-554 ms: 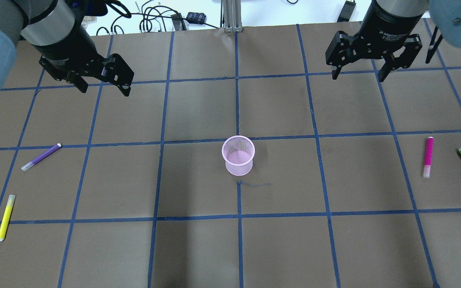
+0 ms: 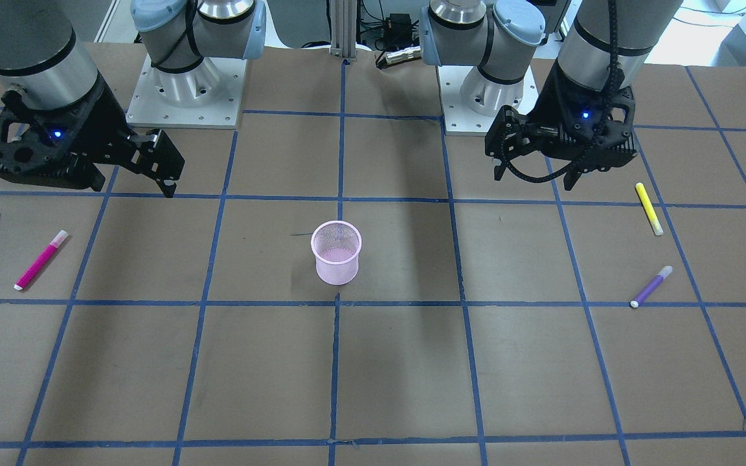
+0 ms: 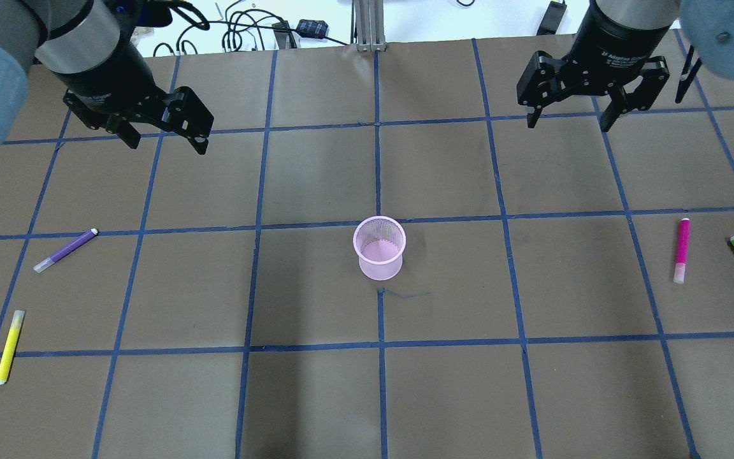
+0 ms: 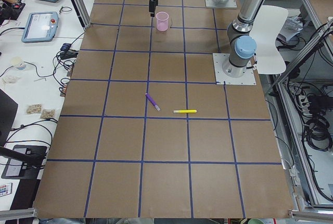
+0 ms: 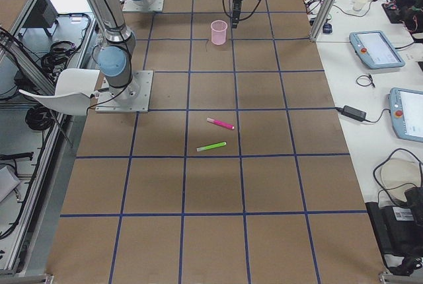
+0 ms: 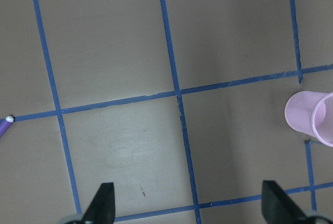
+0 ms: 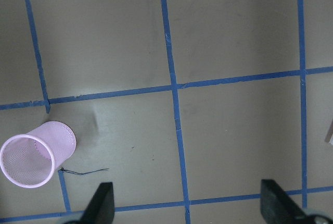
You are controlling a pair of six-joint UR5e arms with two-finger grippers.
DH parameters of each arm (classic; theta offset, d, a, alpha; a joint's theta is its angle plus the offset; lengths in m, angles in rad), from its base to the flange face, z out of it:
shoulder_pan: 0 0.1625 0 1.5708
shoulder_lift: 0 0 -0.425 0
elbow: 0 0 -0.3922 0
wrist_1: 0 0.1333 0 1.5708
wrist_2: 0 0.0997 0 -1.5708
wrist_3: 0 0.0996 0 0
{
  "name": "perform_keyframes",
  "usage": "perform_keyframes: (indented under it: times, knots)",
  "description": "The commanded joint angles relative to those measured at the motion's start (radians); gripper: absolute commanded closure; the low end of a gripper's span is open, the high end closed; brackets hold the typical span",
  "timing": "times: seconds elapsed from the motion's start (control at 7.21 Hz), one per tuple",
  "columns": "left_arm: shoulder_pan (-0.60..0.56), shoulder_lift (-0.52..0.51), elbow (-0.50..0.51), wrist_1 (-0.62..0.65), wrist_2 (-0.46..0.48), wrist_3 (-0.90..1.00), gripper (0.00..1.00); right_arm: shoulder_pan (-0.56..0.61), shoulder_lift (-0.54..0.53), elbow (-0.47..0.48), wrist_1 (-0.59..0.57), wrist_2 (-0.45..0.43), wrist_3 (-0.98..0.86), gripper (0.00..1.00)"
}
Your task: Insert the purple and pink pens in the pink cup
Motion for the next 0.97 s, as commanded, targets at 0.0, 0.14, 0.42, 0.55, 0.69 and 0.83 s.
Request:
perform_keyframes:
  times: [0.0,0.14,0.42,0.55,0.69,0.83]
  knots:
    - [0.042,-0.007,-0.017,0.005,0.005,0.060,0.00,-0.013,0.005,0.001,-0.005,-0.007,0.002,0.00]
    - [0.078,-0.010,-0.030,-0.001,0.005,0.151,0.00,-0.060,0.013,0.002,-0.009,-0.009,0.018,0.00]
    - [0.230,-0.029,-0.127,0.041,0.002,0.321,0.00,-0.227,0.054,0.024,-0.050,-0.001,0.028,0.00]
    - [0.294,-0.048,-0.169,0.128,0.002,0.424,0.00,-0.306,0.109,0.042,-0.066,-0.003,0.026,0.00]
    - [0.331,-0.074,-0.200,0.197,0.003,0.571,0.00,-0.388,0.153,0.062,-0.135,-0.003,0.028,0.00]
    - [0.350,-0.108,-0.224,0.283,0.060,0.638,0.00,-0.430,0.193,0.091,-0.197,-0.004,0.029,0.00]
